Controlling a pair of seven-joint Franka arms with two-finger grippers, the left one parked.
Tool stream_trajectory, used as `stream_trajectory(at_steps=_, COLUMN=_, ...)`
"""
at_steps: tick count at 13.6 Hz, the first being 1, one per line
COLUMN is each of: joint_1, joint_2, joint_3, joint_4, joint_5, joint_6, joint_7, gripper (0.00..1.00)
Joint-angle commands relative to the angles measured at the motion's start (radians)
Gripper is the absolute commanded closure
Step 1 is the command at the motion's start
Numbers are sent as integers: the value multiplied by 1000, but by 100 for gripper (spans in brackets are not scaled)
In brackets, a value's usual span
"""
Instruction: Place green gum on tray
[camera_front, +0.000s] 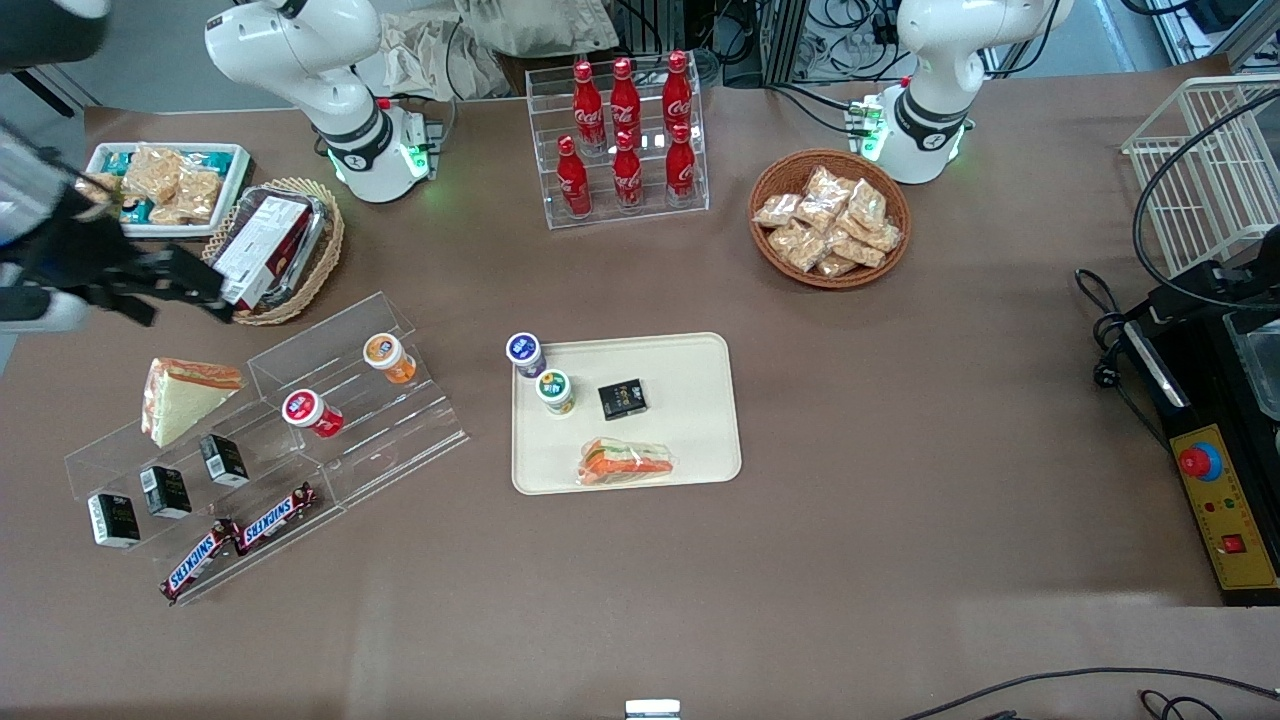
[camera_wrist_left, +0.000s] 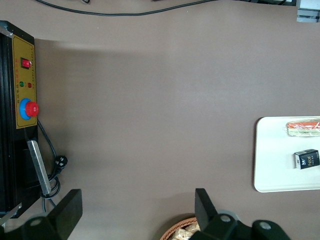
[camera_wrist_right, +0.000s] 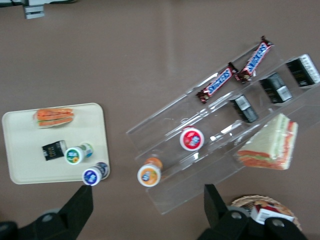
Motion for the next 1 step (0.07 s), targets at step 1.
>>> stream_trajectory(at_steps=1, joint_1=-70, joint_2=-9, joint_3=37, joint_4=-12, joint_5=0, joint_6=-7, joint_7=-21, gripper=1)
